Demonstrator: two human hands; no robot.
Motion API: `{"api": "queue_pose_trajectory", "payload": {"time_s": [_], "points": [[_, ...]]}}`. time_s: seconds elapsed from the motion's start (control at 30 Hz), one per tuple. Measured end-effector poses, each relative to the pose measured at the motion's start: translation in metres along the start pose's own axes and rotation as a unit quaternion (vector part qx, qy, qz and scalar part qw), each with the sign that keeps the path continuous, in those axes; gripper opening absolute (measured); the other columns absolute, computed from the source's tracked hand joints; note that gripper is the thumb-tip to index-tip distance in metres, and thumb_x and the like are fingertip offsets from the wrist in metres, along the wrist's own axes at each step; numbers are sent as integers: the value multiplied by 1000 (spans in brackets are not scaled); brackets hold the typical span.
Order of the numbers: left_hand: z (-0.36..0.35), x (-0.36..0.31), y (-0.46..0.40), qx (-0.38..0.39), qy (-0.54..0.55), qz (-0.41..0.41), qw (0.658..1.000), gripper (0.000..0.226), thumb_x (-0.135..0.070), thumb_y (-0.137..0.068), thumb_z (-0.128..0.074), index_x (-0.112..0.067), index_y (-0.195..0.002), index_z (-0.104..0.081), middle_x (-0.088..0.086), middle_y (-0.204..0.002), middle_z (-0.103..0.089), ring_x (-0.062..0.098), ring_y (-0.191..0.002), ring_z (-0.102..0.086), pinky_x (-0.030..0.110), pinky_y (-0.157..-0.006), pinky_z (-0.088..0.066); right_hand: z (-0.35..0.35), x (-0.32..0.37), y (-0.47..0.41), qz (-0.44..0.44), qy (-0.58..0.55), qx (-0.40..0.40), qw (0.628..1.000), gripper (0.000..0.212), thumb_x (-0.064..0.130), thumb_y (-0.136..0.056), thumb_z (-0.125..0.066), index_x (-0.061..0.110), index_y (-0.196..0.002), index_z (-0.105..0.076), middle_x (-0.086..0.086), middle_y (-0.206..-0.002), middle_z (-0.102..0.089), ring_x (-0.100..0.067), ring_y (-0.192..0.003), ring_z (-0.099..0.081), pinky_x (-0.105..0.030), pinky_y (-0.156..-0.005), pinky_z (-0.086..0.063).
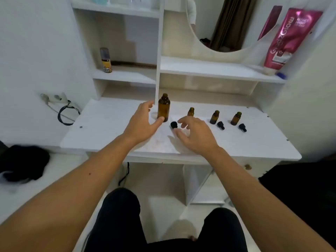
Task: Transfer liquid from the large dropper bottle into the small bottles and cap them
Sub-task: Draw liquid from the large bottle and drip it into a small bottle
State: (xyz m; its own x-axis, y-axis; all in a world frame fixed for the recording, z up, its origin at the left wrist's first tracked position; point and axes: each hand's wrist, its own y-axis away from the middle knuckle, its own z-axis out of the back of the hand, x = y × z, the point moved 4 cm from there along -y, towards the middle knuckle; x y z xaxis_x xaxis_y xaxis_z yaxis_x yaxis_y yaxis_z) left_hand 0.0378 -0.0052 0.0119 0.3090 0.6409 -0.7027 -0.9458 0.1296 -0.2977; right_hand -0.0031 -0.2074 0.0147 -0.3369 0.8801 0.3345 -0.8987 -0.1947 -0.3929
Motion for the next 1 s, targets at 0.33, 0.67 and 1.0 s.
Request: {"api": "queue_pose_trajectory", "payload": {"time_s": [0.33, 0.67, 1.0], "points": [[-41, 15, -16, 4, 137, 59, 989, 66, -38, -96, -71, -22, -150, -36, 2, -149, -51, 24, -135, -52, 43, -112, -46, -33, 5, 2, -134, -49, -45, 989, 44, 51, -90, -75, 18, -119, -68, 4, -98, -69, -15, -95, -60, -30, -82, -51], [-43, 18, -30, -20, 137, 65, 988, 57, -36, -95, -72, -21, -143, -46, 1, -136, -59, 22, -116, -61, 36, -102, -53, -32, 0, 1, -159, -61, -82, 982, 26, 30, -99, -70, 13, -119, -71, -2, -103, -74, -17, -93, -66, -32, -88, -57], [-42, 22, -32, -19, 157, 75, 985, 51, -34, -95, -71, -22, -139, -50, -1, -133, -61, 19, -113, -60, 29, -97, -49, 41, 2, -40, -114, -229, -249, 934, 16, 18, -98, -72, 17, -113, -76, 1, -103, -74, 6, -85, -66, -12, -83, -53]]}}
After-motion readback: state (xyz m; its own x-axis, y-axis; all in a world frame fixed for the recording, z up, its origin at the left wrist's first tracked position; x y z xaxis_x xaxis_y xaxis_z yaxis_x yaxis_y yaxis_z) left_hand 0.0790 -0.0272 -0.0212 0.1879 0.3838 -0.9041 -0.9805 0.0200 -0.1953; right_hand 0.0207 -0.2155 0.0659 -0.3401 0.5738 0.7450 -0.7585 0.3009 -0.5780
